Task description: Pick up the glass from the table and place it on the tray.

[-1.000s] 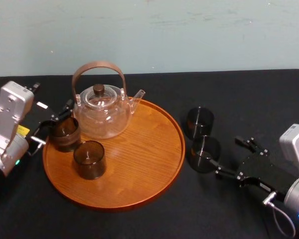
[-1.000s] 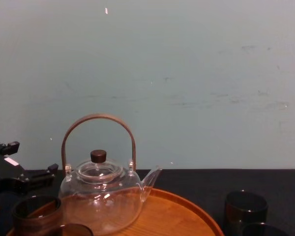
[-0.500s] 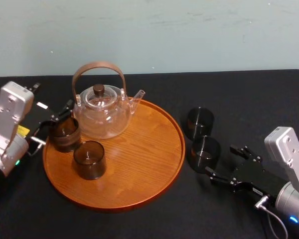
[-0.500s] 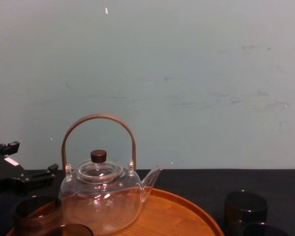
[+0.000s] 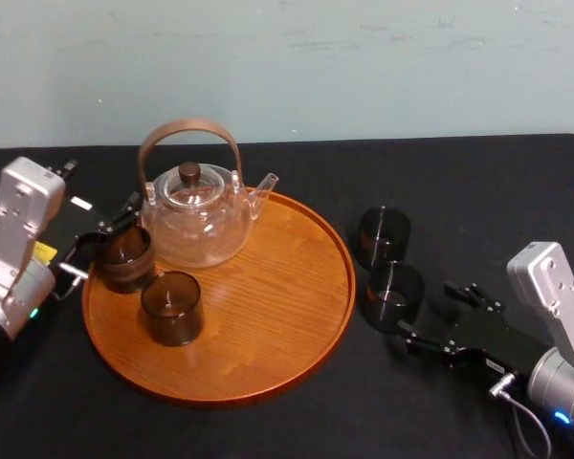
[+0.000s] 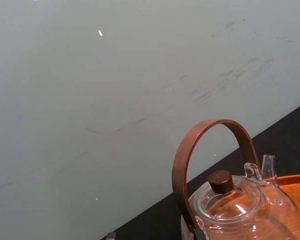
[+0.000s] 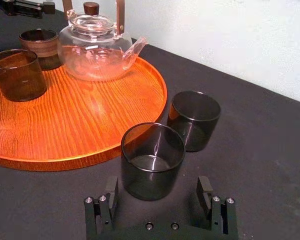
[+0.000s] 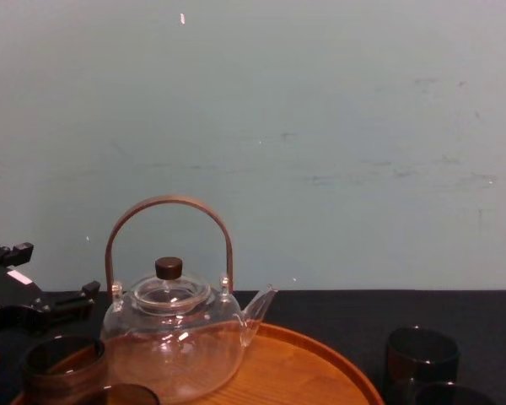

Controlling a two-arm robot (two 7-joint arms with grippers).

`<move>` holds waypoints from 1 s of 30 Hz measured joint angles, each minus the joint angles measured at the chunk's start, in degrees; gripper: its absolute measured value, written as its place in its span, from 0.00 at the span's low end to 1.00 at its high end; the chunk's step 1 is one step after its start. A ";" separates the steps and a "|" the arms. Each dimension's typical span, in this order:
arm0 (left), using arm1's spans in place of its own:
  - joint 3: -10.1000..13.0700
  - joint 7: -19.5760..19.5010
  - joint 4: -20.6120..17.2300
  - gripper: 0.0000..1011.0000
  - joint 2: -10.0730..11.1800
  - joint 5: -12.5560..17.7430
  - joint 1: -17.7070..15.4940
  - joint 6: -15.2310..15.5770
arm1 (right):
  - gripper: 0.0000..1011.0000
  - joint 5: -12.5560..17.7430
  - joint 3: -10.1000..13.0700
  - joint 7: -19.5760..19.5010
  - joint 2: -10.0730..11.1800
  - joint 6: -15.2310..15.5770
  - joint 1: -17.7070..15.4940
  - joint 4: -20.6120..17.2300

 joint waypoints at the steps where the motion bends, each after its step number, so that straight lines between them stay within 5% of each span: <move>1: 0.00 0.00 0.00 0.99 0.00 0.00 0.00 0.00 | 0.99 -0.08 -0.05 0.25 -0.19 0.07 0.24 0.29; 30: 0.00 0.00 0.00 0.99 0.00 0.00 0.00 0.00 | 0.99 -2.67 -1.03 6.95 -7.51 1.29 8.59 9.44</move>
